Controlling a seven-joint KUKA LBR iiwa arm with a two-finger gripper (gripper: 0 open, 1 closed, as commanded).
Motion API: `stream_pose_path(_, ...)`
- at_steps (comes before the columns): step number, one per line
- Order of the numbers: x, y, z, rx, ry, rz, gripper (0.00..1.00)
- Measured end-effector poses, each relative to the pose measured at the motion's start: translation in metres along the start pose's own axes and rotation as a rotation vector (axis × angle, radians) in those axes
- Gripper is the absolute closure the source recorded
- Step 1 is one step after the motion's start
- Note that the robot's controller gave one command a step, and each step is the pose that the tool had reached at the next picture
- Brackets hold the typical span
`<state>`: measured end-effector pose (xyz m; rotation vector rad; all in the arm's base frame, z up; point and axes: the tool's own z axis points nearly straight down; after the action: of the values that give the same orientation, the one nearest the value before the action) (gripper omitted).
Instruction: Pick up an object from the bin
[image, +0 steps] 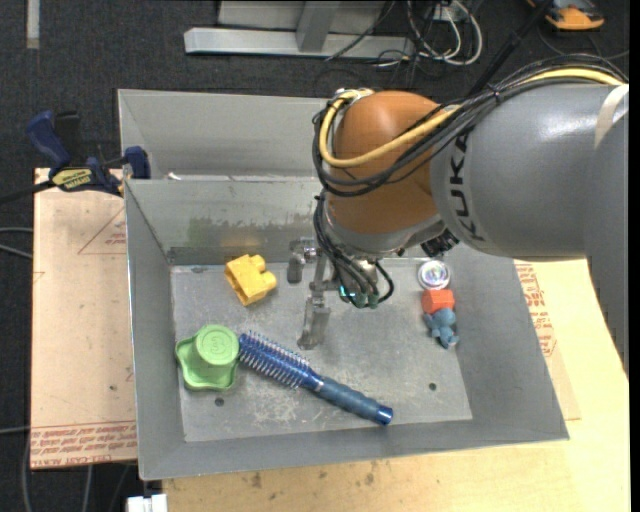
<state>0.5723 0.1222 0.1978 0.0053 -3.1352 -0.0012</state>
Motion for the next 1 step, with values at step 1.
stream_pose_path(1, 0.0396, 0.0135, 0.1329, 0.001, 0.002, -0.031, 0.0)
